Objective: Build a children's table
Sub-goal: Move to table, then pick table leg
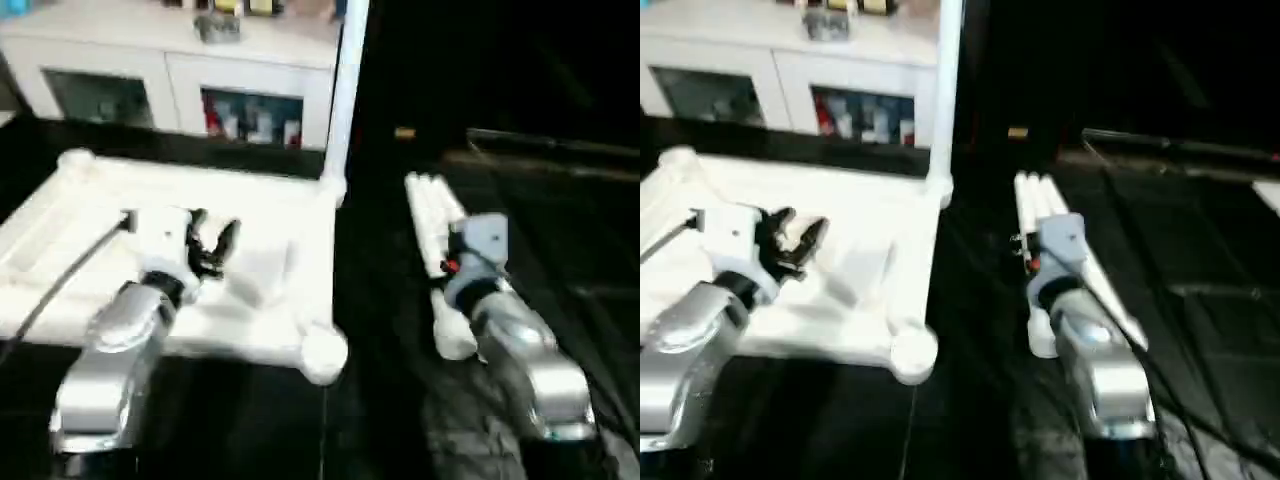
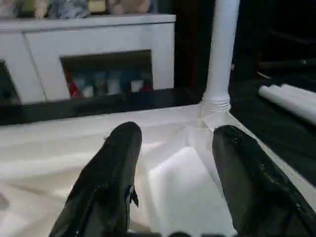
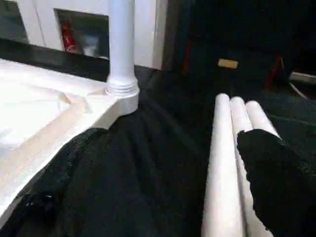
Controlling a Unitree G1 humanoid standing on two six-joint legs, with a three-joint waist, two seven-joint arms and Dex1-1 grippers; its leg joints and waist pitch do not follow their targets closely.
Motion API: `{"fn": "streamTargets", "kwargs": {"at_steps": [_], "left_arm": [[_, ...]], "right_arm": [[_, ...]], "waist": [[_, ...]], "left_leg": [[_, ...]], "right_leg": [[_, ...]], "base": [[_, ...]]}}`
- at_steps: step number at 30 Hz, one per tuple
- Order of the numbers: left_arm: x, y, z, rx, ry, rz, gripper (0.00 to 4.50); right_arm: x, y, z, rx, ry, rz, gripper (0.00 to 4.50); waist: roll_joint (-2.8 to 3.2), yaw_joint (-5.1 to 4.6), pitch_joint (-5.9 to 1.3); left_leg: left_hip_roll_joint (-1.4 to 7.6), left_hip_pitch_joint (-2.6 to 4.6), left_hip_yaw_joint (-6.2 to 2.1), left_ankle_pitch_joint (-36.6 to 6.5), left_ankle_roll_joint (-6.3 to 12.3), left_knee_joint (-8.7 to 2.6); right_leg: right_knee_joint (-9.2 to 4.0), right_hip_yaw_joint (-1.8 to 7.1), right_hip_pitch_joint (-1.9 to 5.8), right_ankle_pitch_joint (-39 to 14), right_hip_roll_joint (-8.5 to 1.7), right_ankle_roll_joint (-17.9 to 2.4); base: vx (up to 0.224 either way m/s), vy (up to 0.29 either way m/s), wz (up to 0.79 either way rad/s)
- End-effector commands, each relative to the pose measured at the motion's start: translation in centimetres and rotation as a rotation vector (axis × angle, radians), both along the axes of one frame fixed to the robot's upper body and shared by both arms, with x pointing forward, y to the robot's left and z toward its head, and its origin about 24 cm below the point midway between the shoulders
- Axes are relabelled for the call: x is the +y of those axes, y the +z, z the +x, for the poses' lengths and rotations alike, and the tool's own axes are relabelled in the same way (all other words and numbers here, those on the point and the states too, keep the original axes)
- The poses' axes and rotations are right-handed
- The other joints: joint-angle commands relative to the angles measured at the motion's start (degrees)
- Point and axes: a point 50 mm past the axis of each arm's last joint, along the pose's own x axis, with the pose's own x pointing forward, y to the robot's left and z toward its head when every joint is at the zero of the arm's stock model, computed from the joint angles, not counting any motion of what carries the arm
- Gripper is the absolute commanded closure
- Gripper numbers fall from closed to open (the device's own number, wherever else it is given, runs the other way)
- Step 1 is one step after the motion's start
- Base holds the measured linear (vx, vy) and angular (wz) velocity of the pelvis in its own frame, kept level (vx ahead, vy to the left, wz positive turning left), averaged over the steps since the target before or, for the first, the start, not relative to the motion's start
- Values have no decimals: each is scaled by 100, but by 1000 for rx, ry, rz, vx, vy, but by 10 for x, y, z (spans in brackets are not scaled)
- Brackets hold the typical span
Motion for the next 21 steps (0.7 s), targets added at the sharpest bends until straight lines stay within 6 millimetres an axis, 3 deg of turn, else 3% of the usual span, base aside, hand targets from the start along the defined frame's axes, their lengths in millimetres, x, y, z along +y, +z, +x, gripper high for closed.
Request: {"fn": "streamTargets", "kwargs": {"at_steps": [1, 2, 3, 5, 8, 10, 11, 13, 14, 15, 21], "left_arm": [[-6, -2, -2, 19, -58, 2, 186], [-7, -2, -2, 23, -90, 8, 186], [-9, -2, -4, 39, -148, 17, 186], [-13, -1, -7, 72, -260, 31, 186], [-16, 4, -8, 114, -401, 63, 186], [-17, 7, -9, 146, -487, 95, 186], [-17, 8, -10, 162, -505, 100, 186], [-17, 8, -12, 182, -530, 103, 186], [-18, 8, -17, 224, -594, 109, 186], [-18, 8, -19, 242, -620, 109, 186], [-19, 9, -27, 296, -698, 86, 186]], "right_arm": [[1, 2, 2, 20, 2, -5, 0], [-1, 2, 4, 33, -5, -14, 0], [-3, 4, 6, 53, -27, -41, 0], [-11, 4, 10, 131, -110, -78, 0], [-21, 6, 16, 243, -155, -77, 0], [-30, 6, 20, 294, -202, -98, 0], [-33, 5, 21, 316, -221, -112, 0], [-34, 4, 22, 337, -224, -115, 0], [-35, 1, 22, 398, -205, -93, 0], [-35, 0, 22, 421, -198, -92, 0], [-33, -10, 15, 548, -173, -66, 0]], "waist": [[211, -6, -307], [203, -26, -324], [205, -1, -307], [178, 28, -233], [177, 54, -186], [146, 56, -149], [89, 62, -142], [111, 96, -139], [55, 95, -152], [88, 118, -157], [63, 125, -184]], "left_leg": [[410, 16, -64, 2063, -212, -442], [390, 30, -41, 2383, -260, -415], [384, 33, -30, 2266, -311, -433], [381, 13, 50, 876, -525, -556], [406, 44, 121, -369, -540, -656], [416, 56, 200, -747, -477, -694], [423, 42, 214, -773, -447, -702], [422, 62, 233, -797, -412, -707], [435, 30, 252, -605, -349, -718], [441, 36, 263, -558, -338, -720], [440, 3, 345, -120, -253, -708]], "right_leg": [[-232, 191, 260, 1934, -368, -949], [-233, 211, 287, 2274, -385, -1068], [-264, 211, 289, 2207, -394, -1087], [-362, 260, 317, 1148, -442, -1053], [-439, 297, 270, -74, -502, -968], [-497, 327, 213, -832, -525, -905], [-520, 332, 226, -961, -535, -877], [-542, 342, 203, -1218, -546, -809], [-544, 341, 220, -1216, -552, -789], [-531, 337, 195, -1196, -554, -798], [-485, 321, 191, -583, -496, -870]], "base": [[52, 8, 1], [52, 8, 1], [0, 0, 0], [0, 0, 0], [-41, -7, 3], [0, 0, 0], [0, 0, 0], [0, 0, 0], [0, 0, 0], [0, 0, 0], [0, 0, 0]]}}
